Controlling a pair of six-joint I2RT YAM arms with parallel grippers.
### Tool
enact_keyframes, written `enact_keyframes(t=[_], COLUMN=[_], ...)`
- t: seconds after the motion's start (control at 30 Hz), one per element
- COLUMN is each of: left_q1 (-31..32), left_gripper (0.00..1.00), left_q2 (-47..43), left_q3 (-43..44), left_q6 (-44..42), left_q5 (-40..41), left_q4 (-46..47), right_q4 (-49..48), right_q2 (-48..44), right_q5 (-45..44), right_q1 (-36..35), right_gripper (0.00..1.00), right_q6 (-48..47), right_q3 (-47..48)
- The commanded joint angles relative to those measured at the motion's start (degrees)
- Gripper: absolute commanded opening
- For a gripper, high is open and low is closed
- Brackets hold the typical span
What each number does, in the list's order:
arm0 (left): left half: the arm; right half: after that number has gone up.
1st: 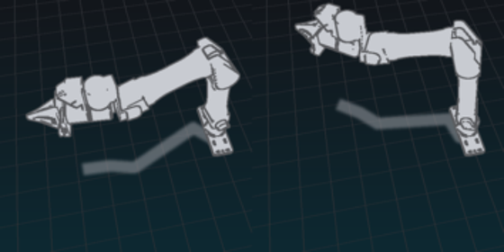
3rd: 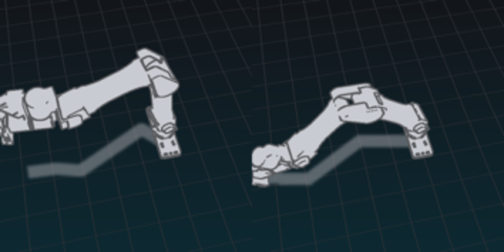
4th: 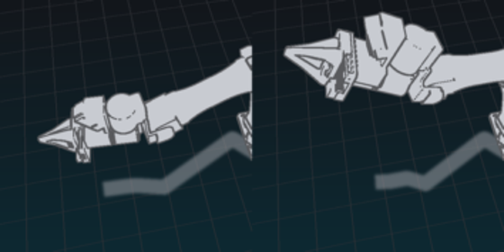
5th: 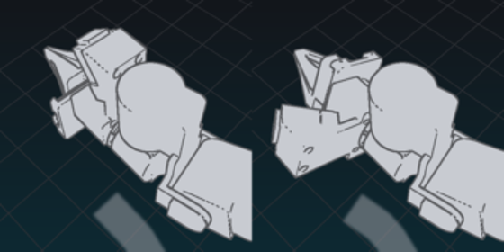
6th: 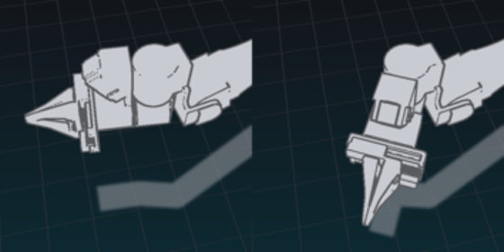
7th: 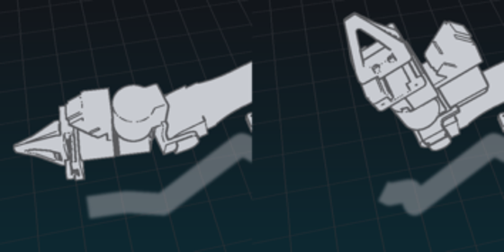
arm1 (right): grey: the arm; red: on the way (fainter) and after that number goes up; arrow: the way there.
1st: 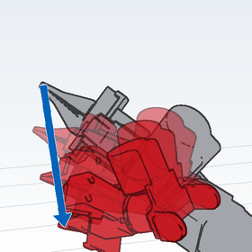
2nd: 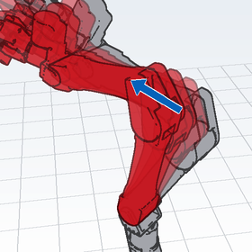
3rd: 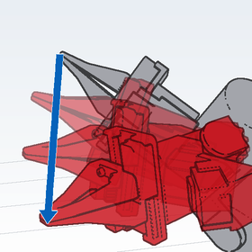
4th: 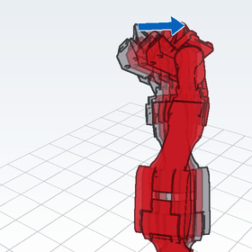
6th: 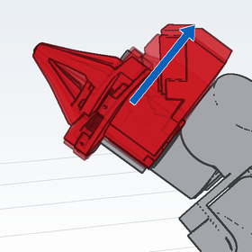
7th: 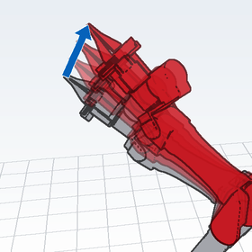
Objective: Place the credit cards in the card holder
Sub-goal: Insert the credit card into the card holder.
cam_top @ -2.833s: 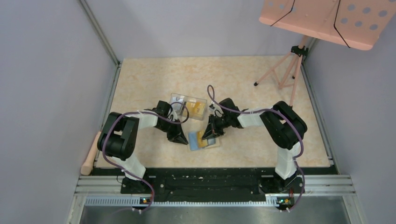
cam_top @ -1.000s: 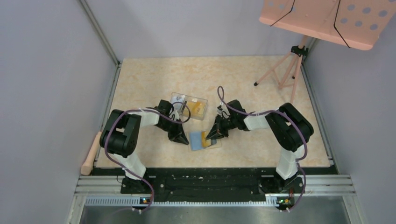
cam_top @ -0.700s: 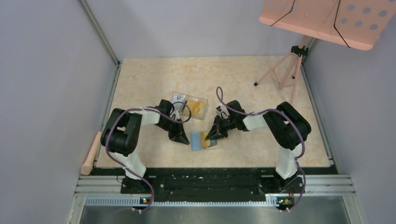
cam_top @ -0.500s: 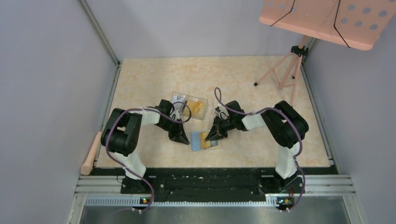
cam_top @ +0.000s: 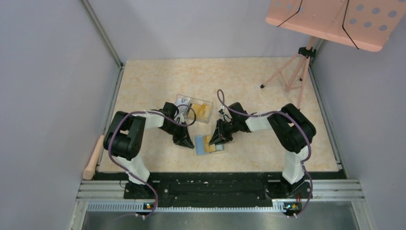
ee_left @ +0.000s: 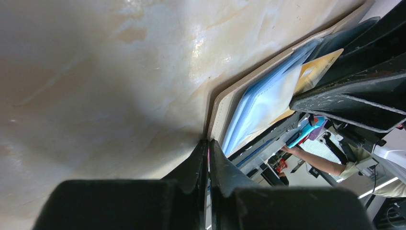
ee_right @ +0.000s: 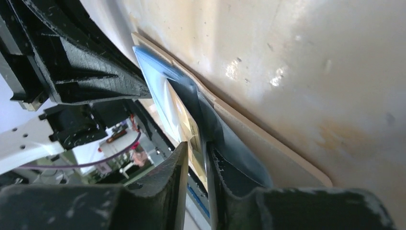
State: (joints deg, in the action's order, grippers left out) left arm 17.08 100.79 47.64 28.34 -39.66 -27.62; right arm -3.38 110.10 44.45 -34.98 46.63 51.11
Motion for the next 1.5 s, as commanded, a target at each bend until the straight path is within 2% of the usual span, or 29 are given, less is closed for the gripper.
enact_keyframes(t=[0.0,0.2,0.3,0.37,0.67,0.73,0.77,1.1,1.23,1.37,1.43,1.47], left_q1=[1.2,1.2,1.18,1.2,1.29,1.29,1.33,1.77,1.9,2.21,2.23,2.33], left_gripper=[0.06,0.06,0.06,0.06,0.06,0.06,0.06,0.06,0.06,0.06,0.07,0.13], left_q2=[4.16,4.28,4.24,4.22,4.6,4.52,4.5,4.48,4.12,3.85,3.5,2.98], left_q3=[-1.82,-1.8,-1.78,-1.65,-1.29,-1.21,-1.16,-0.56,0.06,0.85,1.14,1.11], left_q6=[-2.94,-2.85,-2.85,-2.92,-3.11,-3.2,-3.2,-1.92,-1.47,-1.57,-1.77,-1.87], left_q5=[12.32,12.33,12.24,12.18,11.98,12.05,12.02,11.97,12.04,12.55,12.93,13.36], left_q4=[2.78,2.92,2.92,2.83,2.5,2.38,2.27,2.81,2.8,2.17,1.73,1.46], right_q4=[6.71,11.95,13.1,12.62,9.88,9.71,9.66,6.89,3.91,1.38,0.84,1.4], right_q2=[-4.37,-6.93,-6.9,-6.12,-2.27,-1.62,-1.17,-0.27,-0.07,-0.06,-0.27,-0.56], right_q5=[-8.83,-13.31,-13.23,-12.32,-7.54,-6.4,-5.9,-3.79,-2.52,-2.25,-2.52,-3.26], right_q1=[-0.76,-0.79,-0.94,-1.28,-2.93,-3.36,-3.53,-5.07,-5.83,-6.48,-6.5,-6.5], right_gripper=[0.26,0.5,0.58,0.6,0.55,0.45,0.43,0.4,0.25,0.24,0.24,0.24], right_q6=[-2.6,-4.5,-4.98,-4.92,-3.57,-3.04,-2.62,1.68,2.94,3.9,4.32,4.18], right_q3=[1.21,3.32,4.11,4.27,6.41,7.62,8.05,9.4,8.45,7.61,7.17,7.11])
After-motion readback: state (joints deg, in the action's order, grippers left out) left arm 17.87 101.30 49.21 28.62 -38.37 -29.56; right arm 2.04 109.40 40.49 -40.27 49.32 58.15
